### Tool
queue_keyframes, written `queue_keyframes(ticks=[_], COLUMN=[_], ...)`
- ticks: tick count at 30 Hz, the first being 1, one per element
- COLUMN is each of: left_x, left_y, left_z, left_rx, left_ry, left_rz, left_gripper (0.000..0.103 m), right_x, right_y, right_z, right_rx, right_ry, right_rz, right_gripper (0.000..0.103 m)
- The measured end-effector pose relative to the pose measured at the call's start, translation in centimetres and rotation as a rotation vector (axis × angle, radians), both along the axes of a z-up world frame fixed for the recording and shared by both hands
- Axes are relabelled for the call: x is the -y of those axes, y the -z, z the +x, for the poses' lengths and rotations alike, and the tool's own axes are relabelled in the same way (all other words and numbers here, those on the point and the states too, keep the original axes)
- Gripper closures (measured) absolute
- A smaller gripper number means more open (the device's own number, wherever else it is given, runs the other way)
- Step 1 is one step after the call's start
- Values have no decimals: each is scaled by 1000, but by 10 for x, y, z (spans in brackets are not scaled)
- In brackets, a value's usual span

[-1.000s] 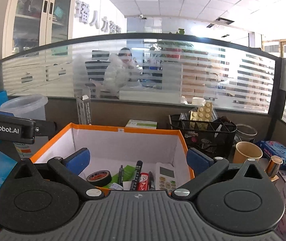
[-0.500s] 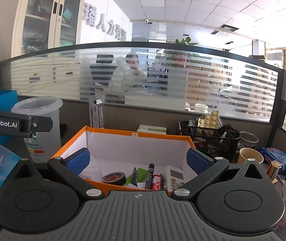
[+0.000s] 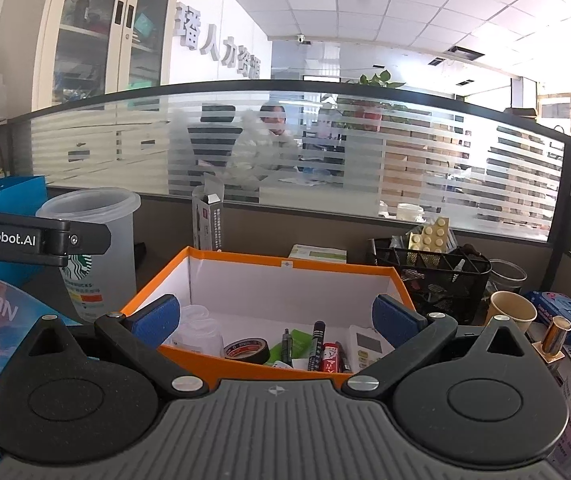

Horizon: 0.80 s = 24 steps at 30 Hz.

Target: Organize rigid objects

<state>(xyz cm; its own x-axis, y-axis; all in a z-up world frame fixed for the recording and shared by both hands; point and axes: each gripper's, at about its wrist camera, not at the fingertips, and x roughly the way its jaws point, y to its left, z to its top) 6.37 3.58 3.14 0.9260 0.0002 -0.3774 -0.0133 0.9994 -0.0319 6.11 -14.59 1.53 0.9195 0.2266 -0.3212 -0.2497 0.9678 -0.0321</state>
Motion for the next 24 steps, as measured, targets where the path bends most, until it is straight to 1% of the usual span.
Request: queue_keyframes(ticks=[24], left_x=[17], left_y=[-6], left_z=[-10], left_rx=[25], left_ry=[21], left_rz=[49], left_gripper=[0], right_x=[6], right_y=[0], right_z=[1], right_rx=[6], right_ry=[3], right_rz=[-2], right_gripper=[0])
